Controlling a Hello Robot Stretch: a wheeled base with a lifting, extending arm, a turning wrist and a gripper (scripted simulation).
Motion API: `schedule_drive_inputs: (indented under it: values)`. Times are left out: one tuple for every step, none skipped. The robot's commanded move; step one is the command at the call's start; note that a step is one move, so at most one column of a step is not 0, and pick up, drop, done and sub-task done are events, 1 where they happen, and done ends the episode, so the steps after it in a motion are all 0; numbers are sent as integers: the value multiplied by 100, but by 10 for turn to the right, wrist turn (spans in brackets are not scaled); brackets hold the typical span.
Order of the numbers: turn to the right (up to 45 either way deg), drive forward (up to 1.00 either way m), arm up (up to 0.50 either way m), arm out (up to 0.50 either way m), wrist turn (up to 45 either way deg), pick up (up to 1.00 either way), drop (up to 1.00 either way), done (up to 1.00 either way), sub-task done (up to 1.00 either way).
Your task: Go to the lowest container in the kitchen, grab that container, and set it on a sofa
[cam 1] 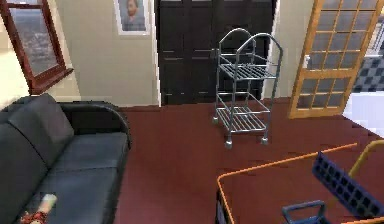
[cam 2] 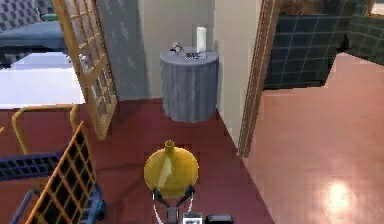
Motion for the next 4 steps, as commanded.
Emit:
schedule_drive_inputs:
  values:
    - [0,15,0,0,0,0,0,0,0]
    - [-180,0,0,0,0,0,0,0,0]
    - [0,95,0,0,0,0,0,0,0]
    - [-450,0,0,0,0,0,0,0,0]
